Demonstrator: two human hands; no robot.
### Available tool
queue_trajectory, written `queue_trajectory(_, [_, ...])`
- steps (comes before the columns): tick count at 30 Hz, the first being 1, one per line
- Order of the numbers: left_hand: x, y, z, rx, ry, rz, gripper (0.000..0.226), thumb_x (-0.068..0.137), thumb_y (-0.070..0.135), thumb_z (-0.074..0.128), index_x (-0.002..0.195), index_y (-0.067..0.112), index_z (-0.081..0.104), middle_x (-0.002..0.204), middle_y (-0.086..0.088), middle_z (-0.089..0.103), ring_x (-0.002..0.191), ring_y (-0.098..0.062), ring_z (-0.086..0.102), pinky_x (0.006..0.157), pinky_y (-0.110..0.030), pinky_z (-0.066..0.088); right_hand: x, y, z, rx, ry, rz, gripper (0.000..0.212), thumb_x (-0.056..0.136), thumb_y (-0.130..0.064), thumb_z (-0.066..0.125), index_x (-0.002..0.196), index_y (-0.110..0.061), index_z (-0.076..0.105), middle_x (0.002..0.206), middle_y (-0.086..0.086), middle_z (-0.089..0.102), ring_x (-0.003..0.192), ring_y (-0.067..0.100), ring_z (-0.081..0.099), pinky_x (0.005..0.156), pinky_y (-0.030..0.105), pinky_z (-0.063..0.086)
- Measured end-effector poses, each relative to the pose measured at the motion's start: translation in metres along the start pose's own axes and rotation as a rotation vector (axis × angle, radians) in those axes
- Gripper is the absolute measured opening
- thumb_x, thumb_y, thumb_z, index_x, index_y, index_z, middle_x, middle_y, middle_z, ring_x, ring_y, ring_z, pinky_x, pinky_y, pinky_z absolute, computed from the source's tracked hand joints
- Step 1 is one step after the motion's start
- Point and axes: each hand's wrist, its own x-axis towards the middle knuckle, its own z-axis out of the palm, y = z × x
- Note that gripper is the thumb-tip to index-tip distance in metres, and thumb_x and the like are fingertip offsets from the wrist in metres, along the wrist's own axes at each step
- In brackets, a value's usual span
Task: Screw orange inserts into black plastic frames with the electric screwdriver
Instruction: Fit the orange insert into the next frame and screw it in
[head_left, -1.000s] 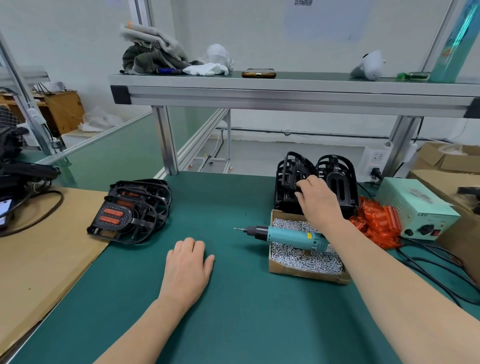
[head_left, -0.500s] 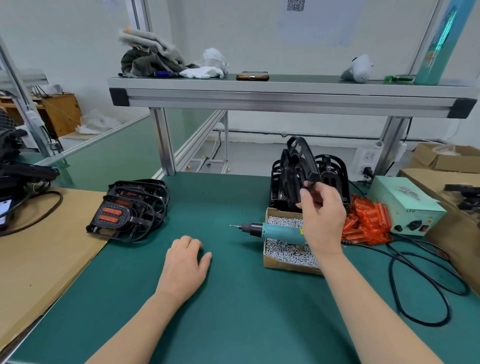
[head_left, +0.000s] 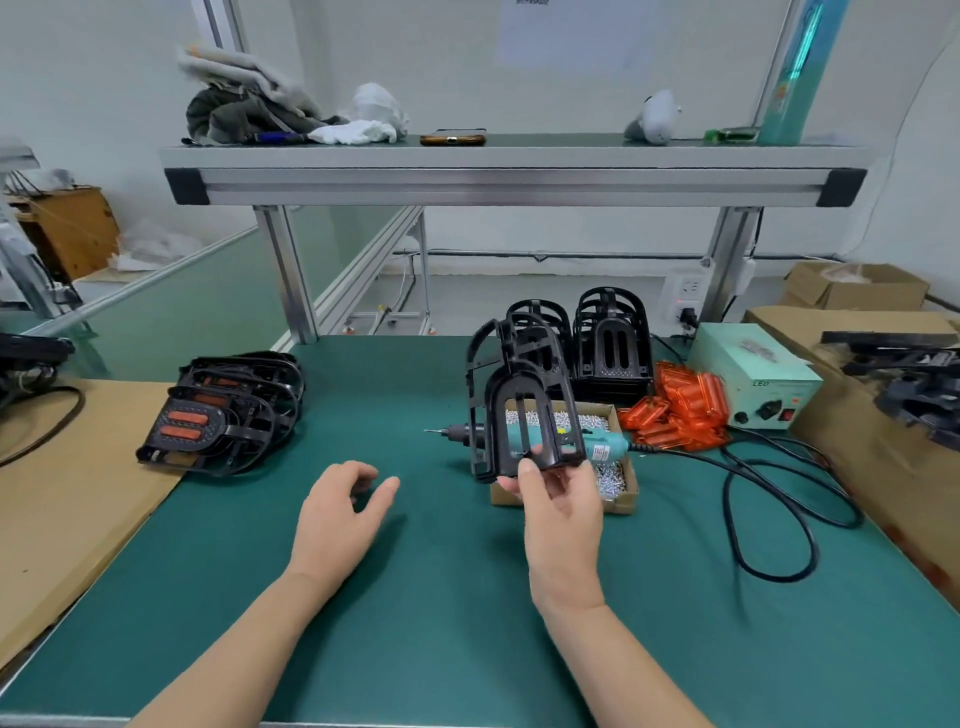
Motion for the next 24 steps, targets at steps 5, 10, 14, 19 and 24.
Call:
queue_trajectory(5, [-0.025, 0.055, 0.007, -0.271, -0.131, -0.036, 0.037, 0.083, 0.053, 0.072, 0.108, 0.028, 0.061, 0.104, 0.010, 0.066, 0.095, 0.003, 0.060, 0.076, -0.006, 0.043, -0.016, 0.009, -0.006, -0.018, -0.037, 0.052, 0.021, 0.088, 0.005, 0.070, 0.098, -0.012, 0.064, 0.087, -0.004, 0.076, 0.081, 0.016, 0.074, 0.079, 0.027, 0.056])
queue_trajectory(10, [-0.035, 0.112, 0.011, -0.289, -0.354, 0.048, 0.076, 0.054, 0.070, 0.070, 0.120, 0.054, 0.036, 0.115, 0.028, 0.056, 0.107, 0.017, 0.052, 0.090, -0.010, 0.041, -0.026, 0.017, -0.011, -0.061, -0.084, 0.018, 0.032, 0.082, -0.005, 0.074, 0.106, -0.024, 0.067, 0.103, 0.005, 0.077, 0.095, 0.018, 0.073, 0.082, 0.027, 0.056])
queue_trajectory(14, [-0.040, 0.126, 0.022, -0.244, -0.437, 0.074, 0.129, 0.048, 0.066, 0.078, 0.154, 0.030, 0.014, 0.137, 0.013, 0.046, 0.131, 0.002, 0.042, 0.109, -0.023, 0.036, -0.031, 0.023, -0.011, -0.215, -0.092, -0.074, 0.038, 0.077, -0.018, 0.071, 0.113, -0.030, 0.068, 0.112, 0.002, 0.072, 0.106, 0.024, 0.069, 0.092, 0.051, 0.055])
queue_trajectory(19, [-0.042, 0.125, 0.024, -0.177, -0.399, 0.114, 0.133, 0.047, 0.062, 0.072, 0.158, 0.024, 0.008, 0.134, 0.011, 0.037, 0.134, -0.007, 0.033, 0.113, -0.029, 0.031, -0.034, 0.020, -0.011, -0.178, -0.175, -0.105, 0.042, 0.084, -0.008, 0.068, 0.123, -0.023, 0.065, 0.123, 0.005, 0.068, 0.117, 0.028, 0.064, 0.097, 0.049, 0.052])
queue_trajectory(24, [-0.032, 0.117, 0.011, -0.073, -0.401, 0.249, 0.134, 0.046, 0.061, 0.073, 0.158, 0.024, 0.009, 0.141, 0.014, 0.033, 0.132, -0.007, 0.027, 0.108, -0.023, 0.025, -0.034, 0.019, -0.021, -0.317, 0.006, -0.176, 0.042, 0.090, 0.011, 0.053, 0.113, -0.024, 0.054, 0.116, 0.005, 0.064, 0.107, 0.015, 0.064, 0.091, 0.031, 0.051])
